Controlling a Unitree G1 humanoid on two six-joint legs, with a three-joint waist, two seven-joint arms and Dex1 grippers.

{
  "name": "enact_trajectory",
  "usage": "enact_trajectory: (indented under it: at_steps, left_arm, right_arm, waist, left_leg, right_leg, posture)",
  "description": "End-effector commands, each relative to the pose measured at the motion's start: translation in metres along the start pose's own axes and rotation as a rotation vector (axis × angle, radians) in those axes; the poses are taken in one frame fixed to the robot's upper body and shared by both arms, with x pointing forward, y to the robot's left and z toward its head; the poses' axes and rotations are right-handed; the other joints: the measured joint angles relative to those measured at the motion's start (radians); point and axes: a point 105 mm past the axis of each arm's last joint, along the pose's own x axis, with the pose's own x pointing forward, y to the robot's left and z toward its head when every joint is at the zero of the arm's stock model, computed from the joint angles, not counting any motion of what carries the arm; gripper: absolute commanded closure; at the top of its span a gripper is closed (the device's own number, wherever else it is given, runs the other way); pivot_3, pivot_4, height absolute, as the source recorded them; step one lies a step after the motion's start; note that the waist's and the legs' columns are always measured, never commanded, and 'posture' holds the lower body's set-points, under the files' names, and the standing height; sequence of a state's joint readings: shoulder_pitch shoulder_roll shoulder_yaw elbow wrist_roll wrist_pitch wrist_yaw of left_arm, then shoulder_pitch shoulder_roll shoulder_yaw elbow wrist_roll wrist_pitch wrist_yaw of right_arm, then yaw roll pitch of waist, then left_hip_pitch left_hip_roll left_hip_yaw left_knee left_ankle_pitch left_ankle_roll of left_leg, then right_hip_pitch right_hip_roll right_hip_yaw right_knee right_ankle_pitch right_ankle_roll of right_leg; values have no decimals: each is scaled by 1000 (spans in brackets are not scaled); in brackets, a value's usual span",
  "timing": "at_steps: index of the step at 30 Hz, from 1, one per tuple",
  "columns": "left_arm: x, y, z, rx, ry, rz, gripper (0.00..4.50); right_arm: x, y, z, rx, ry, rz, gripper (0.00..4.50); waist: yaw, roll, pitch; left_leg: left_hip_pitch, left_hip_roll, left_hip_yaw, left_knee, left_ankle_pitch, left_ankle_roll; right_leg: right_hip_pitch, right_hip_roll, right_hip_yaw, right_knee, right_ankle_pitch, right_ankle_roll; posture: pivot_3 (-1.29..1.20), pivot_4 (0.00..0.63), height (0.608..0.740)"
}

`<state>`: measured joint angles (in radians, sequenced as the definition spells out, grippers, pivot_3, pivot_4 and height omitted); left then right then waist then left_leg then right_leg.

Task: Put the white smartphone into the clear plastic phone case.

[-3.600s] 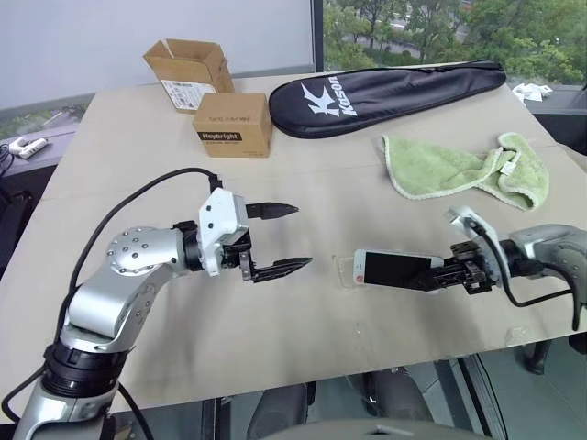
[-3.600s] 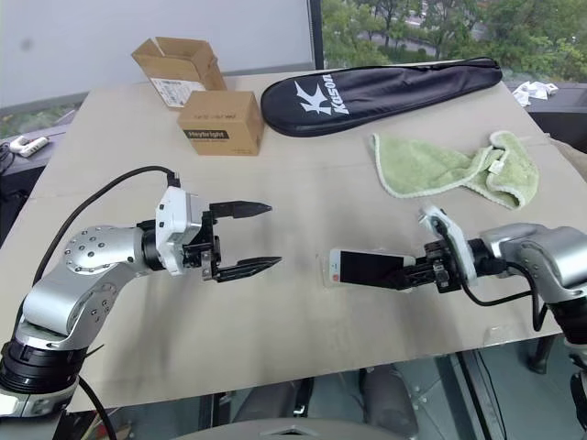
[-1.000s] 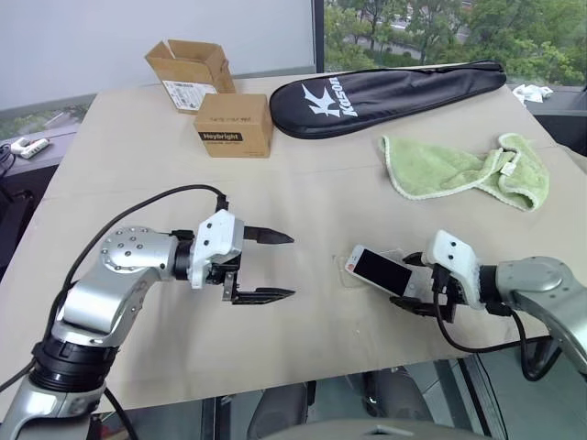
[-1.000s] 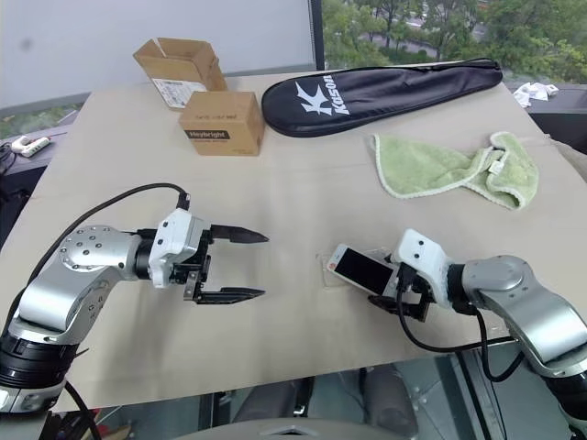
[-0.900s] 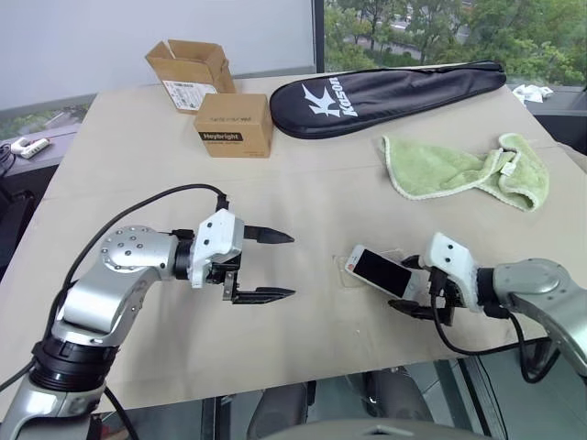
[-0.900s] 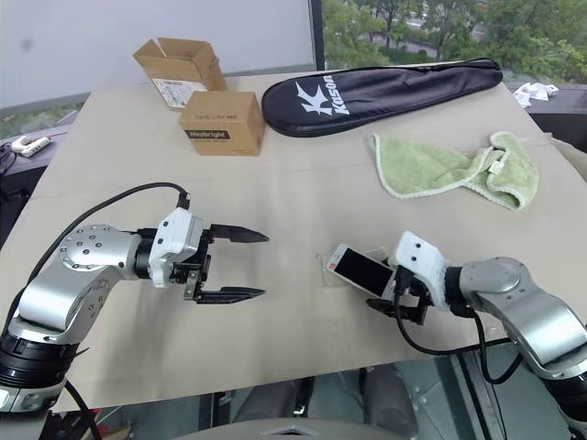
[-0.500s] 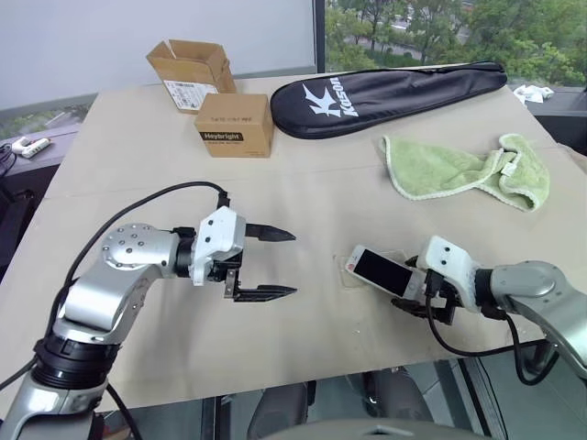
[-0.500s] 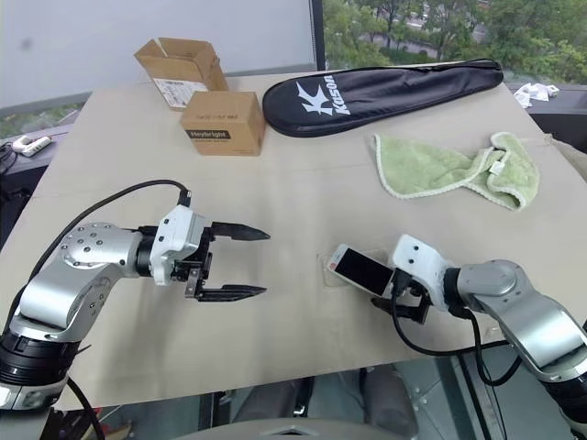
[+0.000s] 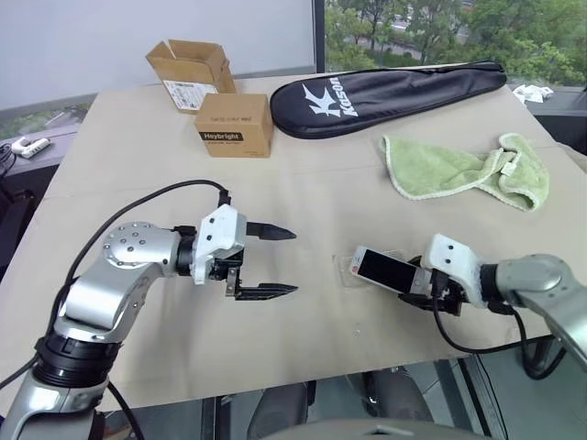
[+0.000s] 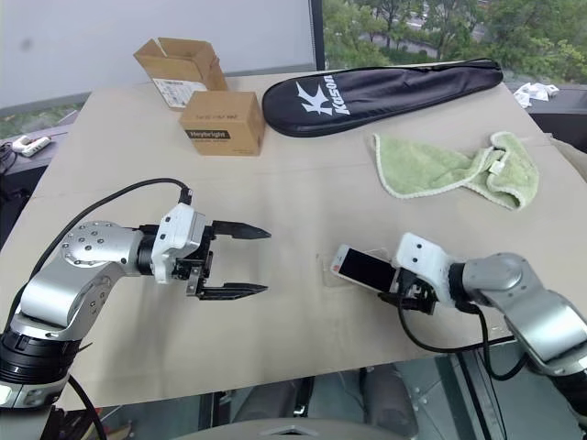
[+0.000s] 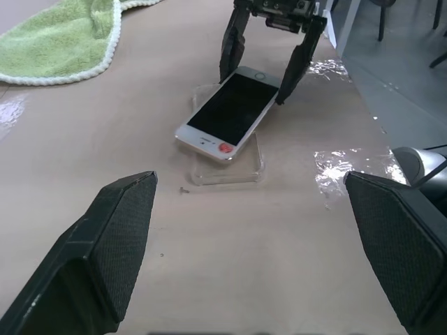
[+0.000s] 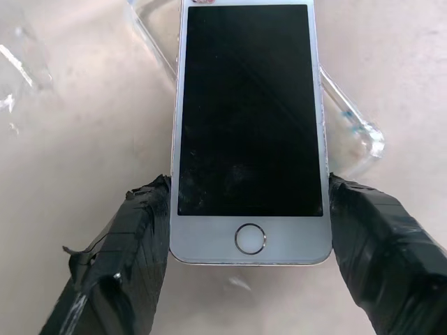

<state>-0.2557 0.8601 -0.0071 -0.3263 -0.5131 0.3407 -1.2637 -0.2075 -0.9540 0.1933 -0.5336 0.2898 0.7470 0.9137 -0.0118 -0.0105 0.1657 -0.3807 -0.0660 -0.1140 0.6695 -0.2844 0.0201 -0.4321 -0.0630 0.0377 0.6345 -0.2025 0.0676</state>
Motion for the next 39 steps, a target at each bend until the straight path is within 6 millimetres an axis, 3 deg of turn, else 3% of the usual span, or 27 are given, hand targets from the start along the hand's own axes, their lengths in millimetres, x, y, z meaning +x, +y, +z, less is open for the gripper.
enact_trajectory:
  at_steps: [1,11,18,21,27,29,39]
  left_arm:
    - [2,-2,12,52,-20,-12,0]
    - [0,6,10,61,-3,27,0]
    - [-1,4,5,26,18,-1,0]
    - [3,8,5,6,2,1,844]
    - [29,22,5,10,-50,11,3794]
    - [40,25,5,18,-48,1,4424]
    - [75,28,-6,35,-6,-32,4424]
  right_arm:
    - [-9,-12,12,-114,-30,51,1591]
    - [-8,-56,18,-467,36,254,1591]
    - [-1,-63,15,-567,81,358,1591]
    - [1,-65,17,-562,73,352,1591]
    - [3,-66,17,-547,81,348,1591]
    - [3,-65,18,-535,85,350,1591]
    - [2,-58,23,-518,126,360,1591]
  waist:
    - [-2,0,0]
    - [-5,0,0]
    - [-2,0,0]
    - [-2,0,0]
    - [-1,0,0]
    - [-2,0,0]
    - [-2,0,0]
  left_leg:
    - [0,0,0,0,0,0]
    - [0,0,1,0,0,0]
    - [-1,0,0,0,0,0]
    - [-1,0,0,0,0,0]
    - [0,0,0,1,0,0]
    - [0,0,0,1,0,0]
    - [0,0,1,1,0,0]
  right_leg:
    - [0,0,0,0,0,0]
    - [0,0,0,0,0,0]
    - [-1,0,0,0,0,0]
    - [-1,0,0,0,0,0]
    - [-1,0,0,2,0,0]
    - [-1,0,0,3,0,0]
    - [-2,0,2,3,0,0]
  posture:
    - [0,150,740]
    - [0,150,740]
    - [0,150,740]
    - [0,150,740]
    - [0,150,740]
    - [0,150,740]
    - [0,150,740]
